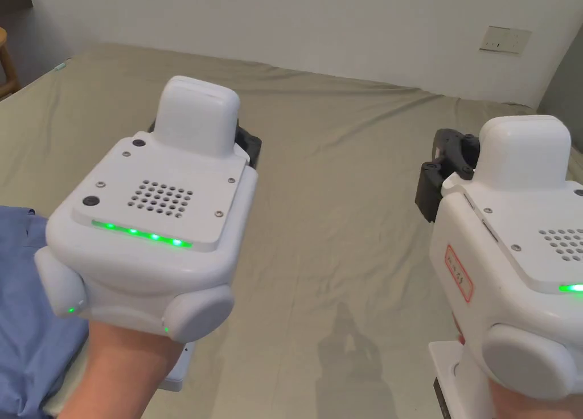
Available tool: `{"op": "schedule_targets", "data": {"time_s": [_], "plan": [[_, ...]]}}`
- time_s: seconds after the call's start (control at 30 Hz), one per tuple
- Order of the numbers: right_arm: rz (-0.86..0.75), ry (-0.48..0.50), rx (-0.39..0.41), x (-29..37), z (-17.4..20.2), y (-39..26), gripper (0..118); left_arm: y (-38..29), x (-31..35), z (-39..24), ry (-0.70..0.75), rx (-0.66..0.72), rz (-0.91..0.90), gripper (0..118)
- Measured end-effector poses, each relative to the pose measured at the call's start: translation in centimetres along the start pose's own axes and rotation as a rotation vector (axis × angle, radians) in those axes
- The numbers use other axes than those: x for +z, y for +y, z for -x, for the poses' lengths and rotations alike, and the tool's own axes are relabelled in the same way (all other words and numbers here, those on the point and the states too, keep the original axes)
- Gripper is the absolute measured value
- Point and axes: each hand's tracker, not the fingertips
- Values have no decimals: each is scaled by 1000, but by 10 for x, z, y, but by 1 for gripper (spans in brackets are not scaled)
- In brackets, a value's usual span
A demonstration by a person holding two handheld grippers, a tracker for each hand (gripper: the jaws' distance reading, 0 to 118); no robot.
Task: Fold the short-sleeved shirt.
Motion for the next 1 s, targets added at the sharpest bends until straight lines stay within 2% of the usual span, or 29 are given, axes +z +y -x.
{"op": "schedule_targets", "data": {"time_s": [0.07, 0.2, 0.43, 0.63, 0.77, 0.9, 1.0], "plan": [[30, 14, 4, -3, -3, -1, 1, 1, 0, -1, -39, 32, 15, 0], [23, -15, 23, -3, -1, -4, 1, -1, 0, -1, -27, 42, 16, 0], [23, -30, 15, -4, -4, -5, 1, 1, 0, -1, -37, 16, 15, 0], [26, 30, -18, -7, 6, -1, 1, 4, 10, 16, 4, 7, 12, 0], [14, 60, 34, -13, 30, 3, 1, 2, 24, 39, 94, 5, 32, 0], [-5, 180, 25, -15, 65, 9, 1, -4, 46, 73, 202, -5, 40, 0], [-35, 216, 48, -17, 93, 14, 1, -3, 68, 103, 278, 26, 31, 0]]}}
